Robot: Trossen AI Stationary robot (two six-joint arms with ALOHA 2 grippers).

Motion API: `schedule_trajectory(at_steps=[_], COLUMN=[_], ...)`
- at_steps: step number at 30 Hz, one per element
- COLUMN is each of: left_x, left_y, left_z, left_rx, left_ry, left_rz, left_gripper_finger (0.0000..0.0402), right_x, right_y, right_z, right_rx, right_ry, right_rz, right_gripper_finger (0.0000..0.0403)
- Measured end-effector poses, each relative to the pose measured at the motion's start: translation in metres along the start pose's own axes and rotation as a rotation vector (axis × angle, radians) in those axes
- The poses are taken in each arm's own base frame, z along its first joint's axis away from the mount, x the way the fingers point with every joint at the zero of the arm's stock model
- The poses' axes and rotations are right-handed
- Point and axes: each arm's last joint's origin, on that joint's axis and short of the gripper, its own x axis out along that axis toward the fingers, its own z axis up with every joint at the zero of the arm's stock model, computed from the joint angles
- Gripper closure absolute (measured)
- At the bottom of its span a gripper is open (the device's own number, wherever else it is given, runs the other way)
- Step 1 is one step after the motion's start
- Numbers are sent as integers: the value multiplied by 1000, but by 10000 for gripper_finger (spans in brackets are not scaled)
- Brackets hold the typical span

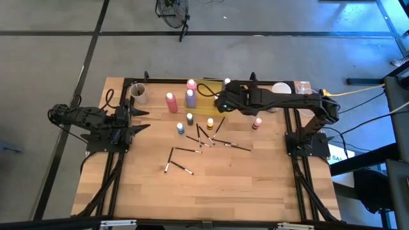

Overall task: Pick & Place Paint Supplies
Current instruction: Put the small red paint bottle into the yellow bin

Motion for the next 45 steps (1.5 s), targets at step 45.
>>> schedule_trajectory(at_steps=[45], left_x=[0], left_y=[0], left_z=[0], left_rx=[0], left_ry=[0], left_rz=[2], left_gripper_finger=[155], right_x=[94], right_y=[-12], right_z=[-46], right_rx=[125], right_ry=[68], right_rz=[111], right_gripper_finger=[274])
